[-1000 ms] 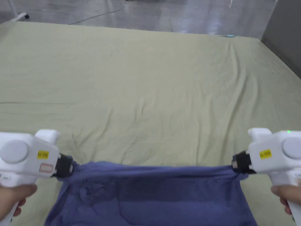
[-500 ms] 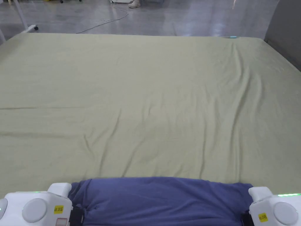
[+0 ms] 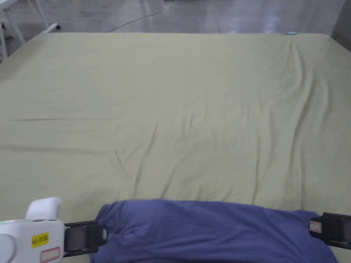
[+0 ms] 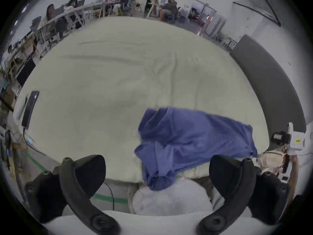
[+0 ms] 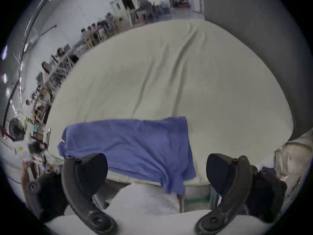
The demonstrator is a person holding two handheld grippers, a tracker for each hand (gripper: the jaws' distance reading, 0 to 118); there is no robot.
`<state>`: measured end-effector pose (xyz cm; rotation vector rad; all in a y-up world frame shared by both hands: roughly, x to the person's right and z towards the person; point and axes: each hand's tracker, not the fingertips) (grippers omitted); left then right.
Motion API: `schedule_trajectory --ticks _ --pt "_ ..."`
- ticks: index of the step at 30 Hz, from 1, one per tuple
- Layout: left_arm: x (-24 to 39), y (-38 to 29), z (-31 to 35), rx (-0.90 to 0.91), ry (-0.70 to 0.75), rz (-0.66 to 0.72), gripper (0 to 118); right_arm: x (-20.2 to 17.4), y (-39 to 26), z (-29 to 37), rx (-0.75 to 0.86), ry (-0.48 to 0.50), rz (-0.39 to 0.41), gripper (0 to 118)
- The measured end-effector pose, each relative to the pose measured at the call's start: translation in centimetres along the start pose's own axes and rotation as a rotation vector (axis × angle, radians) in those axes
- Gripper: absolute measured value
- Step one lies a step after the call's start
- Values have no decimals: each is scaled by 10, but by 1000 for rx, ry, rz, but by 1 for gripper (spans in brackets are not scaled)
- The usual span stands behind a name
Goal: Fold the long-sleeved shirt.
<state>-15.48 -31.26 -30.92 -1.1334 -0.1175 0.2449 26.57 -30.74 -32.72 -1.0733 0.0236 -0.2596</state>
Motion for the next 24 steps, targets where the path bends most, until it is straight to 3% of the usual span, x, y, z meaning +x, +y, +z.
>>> schedule_trajectory --ticks 1,2,3,4,5,8,9,10,11,13,17,19,21,23,24 --pt "-6 -8 -8 -57 -7 -10 116 -5 -6 -1 4 -10 -3 114" --pt "-12 -13 -13 -76 -28 -10 99 -8 -11 -3 0 -15 5 101" --pt "-12 -12 -17 -102 -43 15 50 -14 -15 -8 -8 -17 17 69" --pt "-13 -12 -25 -115 -35 40 0 -21 -20 -15 -34 -17 44 2" --pt "-16 -12 -26 -103 -39 52 0 -26 -23 -18 -42 -34 74 0" --pt "-28 2 -18 -73 -125 63 0 -25 -26 -24 -107 212 -10 0" --pt "-34 12 -20 -50 -122 82 18 -25 -26 -27 -109 291 -62 0" --pt "-45 27 -17 -25 -159 104 76 -25 -23 -27 -116 336 -90 0" --pt "-53 36 -16 -43 -207 121 115 -27 -20 -26 -117 353 -90 0" --pt "-71 58 -14 -15 -281 187 117 -34 -16 -25 -101 355 -56 0" --pt "-104 98 -31 -176 -521 318 118 -52 -13 -28 -92 443 26 0" --pt "-74 89 -37 -287 -602 379 118 -62 -14 -30 -108 506 54 0" --pt "-59 85 -36 -218 -585 335 118 -66 -19 -40 -121 559 82 0" --pt "-96 94 -53 -217 -652 342 118 -76 -22 -41 -128 609 103 0" --pt "-98 98 -49 -222 -692 358 103 -81 -23 -42 -137 633 107 0"
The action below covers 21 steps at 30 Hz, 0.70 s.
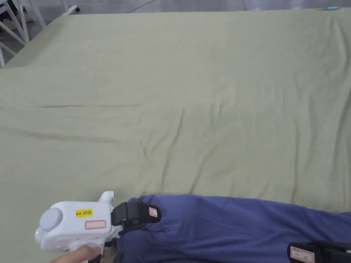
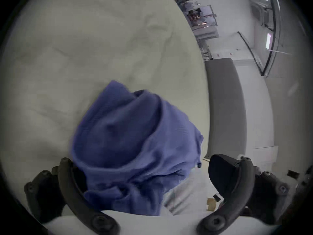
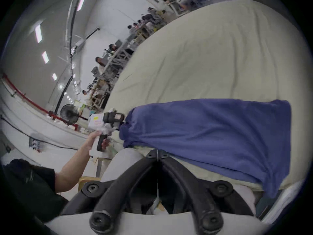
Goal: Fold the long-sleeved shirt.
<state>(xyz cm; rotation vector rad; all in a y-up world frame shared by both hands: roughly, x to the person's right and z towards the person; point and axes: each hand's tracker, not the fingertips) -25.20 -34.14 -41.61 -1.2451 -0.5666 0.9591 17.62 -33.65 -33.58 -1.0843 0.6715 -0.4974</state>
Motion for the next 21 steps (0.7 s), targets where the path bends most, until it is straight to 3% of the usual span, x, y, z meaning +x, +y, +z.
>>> schedule_trajectory --ticks 1,2,4,9,13,16,19,21 --pt "2 -1 1 -23 -26 -14 32 1 -1 -7 -4 17 2 0" --pt "8 -11 0 -33 -35 -41 12 -2 -1 -12 -5 24 5 0" --pt "7 -19 -36 -57 69 -63 12 -9 0 -23 -12 30 12 0" --pt "-20 20 0 -33 -71 64 12 -28 4 -43 -32 -64 46 0" --pt "-15 6 17 -19 142 -95 11 -40 7 -46 -31 -80 25 0" --pt "-3 0 68 -27 -5 -72 11 -44 10 -46 -23 -76 7 0" --pt "13 -15 84 12 116 -162 11 -41 14 -45 -14 -96 -3 0" --pt "7 -8 104 56 123 -135 11 -46 16 -45 -3 -103 -13 0"
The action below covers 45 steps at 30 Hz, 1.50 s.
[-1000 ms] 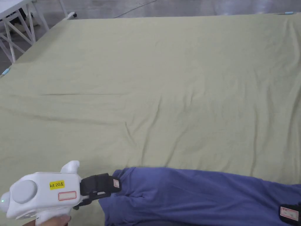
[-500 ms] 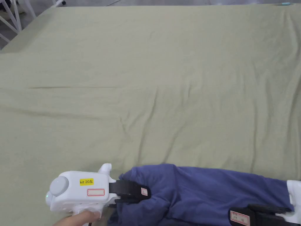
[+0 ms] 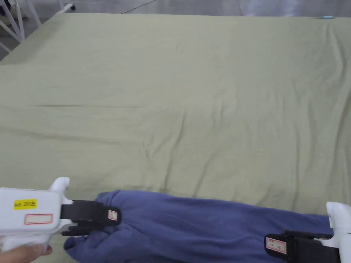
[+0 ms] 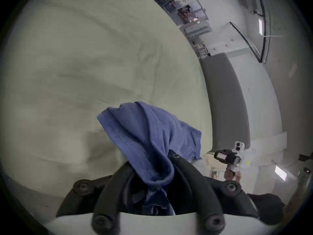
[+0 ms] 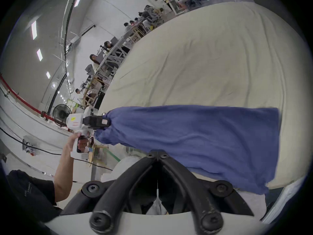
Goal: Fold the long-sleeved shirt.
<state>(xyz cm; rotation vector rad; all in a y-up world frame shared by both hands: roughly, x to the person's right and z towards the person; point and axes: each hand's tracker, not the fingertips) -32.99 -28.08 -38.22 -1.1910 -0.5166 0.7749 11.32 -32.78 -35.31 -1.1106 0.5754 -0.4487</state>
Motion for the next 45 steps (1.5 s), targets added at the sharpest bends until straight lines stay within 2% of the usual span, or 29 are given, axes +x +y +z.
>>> schedule_trajectory --ticks 3,8,10,13,17,22,24,28,30,31,32,33,34,35,37,40,43,44,45 --pt "-20 19 28 37 31 49 11 -6 3 0 17 2 -6 0" --pt "-44 54 40 154 317 99 11 -16 8 5 35 -26 11 0" --pt "-24 51 30 195 404 67 11 -19 7 5 37 -42 22 0" --pt "14 43 13 214 405 51 11 -20 5 5 27 -124 34 0" --pt "84 -12 -54 159 474 -171 11 -14 5 7 6 -174 2 0" --pt "149 -72 -152 -12 395 -336 12 -11 5 13 0 -217 3 0" --pt "162 -73 -194 -57 376 -290 12 -6 3 15 -1 -219 -7 0" --pt "163 -86 -275 -99 420 -290 12 1 -2 25 -29 -238 -45 0" --pt "164 -87 -311 -128 483 -206 13 5 -4 31 -30 -241 -42 0" --pt "164 -97 -323 -123 491 -231 24 7 -6 34 -31 -243 -38 0" --pt "163 -105 -330 -105 488 -270 44 8 -8 36 -30 -245 -35 0" --pt "167 -113 -329 -66 468 -299 72 10 -10 39 -26 -245 -34 0" --pt "180 -113 -323 -71 409 -281 104 13 -12 42 -21 -241 -38 0" --pt "192 -111 -319 -91 366 -239 117 16 -13 45 -15 -234 -42 0" --pt "216 -109 -297 -99 264 -189 118 21 -15 52 9 -215 -58 0" --pt "233 -115 -248 -74 114 -222 118 30 -13 68 66 -201 -101 0" --pt "232 -111 -198 -23 59 -225 113 42 -10 83 128 -201 -141 0" --pt "225 -112 -187 57 70 -263 102 45 -9 86 138 -208 -151 0" --pt "219 -112 -191 112 149 -293 74 48 -9 86 138 -214 -156 0"
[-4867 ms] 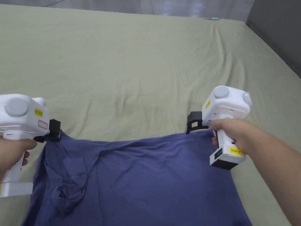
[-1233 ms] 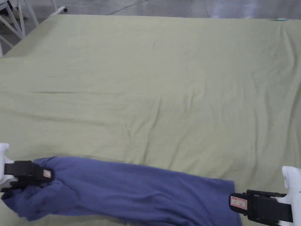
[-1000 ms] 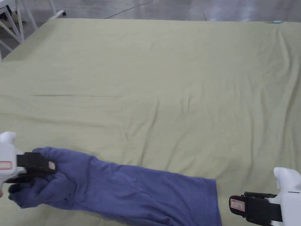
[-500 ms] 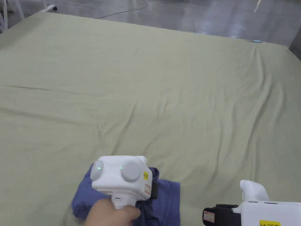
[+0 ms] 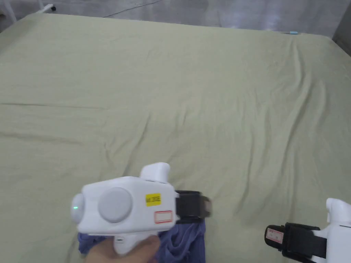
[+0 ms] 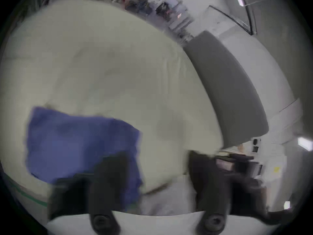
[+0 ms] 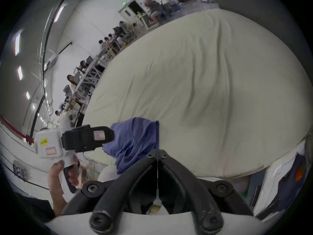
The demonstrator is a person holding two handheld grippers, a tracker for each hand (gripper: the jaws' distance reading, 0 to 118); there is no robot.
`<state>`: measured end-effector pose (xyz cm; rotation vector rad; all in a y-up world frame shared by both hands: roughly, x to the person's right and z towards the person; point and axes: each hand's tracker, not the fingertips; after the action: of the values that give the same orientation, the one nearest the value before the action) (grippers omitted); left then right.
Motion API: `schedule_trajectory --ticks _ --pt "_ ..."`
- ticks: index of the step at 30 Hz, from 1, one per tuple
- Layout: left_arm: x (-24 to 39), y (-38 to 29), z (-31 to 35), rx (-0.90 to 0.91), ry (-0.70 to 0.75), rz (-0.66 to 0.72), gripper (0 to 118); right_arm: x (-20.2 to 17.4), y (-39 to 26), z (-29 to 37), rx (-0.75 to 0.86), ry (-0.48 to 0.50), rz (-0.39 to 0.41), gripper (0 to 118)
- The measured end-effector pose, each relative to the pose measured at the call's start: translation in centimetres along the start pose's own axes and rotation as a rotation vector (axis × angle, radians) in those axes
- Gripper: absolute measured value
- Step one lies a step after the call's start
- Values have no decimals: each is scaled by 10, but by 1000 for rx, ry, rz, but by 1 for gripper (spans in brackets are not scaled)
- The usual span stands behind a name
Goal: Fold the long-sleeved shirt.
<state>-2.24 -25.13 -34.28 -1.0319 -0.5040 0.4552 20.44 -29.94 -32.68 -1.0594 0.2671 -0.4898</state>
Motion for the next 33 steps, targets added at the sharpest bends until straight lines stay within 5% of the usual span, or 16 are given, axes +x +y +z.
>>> schedule_trajectory --ticks 1,2,4,8,13,20,25,30,33 --pt "-10 -4 -16 33 147 -34 18 3 0 -2 0 -5 -4 0" --pt "-23 -8 -38 48 301 -57 0 6 0 -4 -2 -10 -11 0" --pt "-49 -28 -76 -12 460 -146 0 6 -3 -11 -9 -12 -35 0" --pt "-47 -83 -123 -233 437 -208 0 6 -8 -22 -29 11 -81 0" --pt "-2 -138 -155 -218 455 -425 0 -3 -10 -23 -48 -40 -48 0" --pt "55 -112 -135 -303 130 -264 0 -3 -1 -7 15 -52 -45 0" --pt "22 -40 -40 -182 -37 -87 0 -22 9 -5 91 28 -53 0" --pt "-70 37 25 -1 130 59 0 -69 16 -74 -68 144 17 0" --pt "-123 60 37 51 243 115 0 -101 11 -128 -206 130 75 0"
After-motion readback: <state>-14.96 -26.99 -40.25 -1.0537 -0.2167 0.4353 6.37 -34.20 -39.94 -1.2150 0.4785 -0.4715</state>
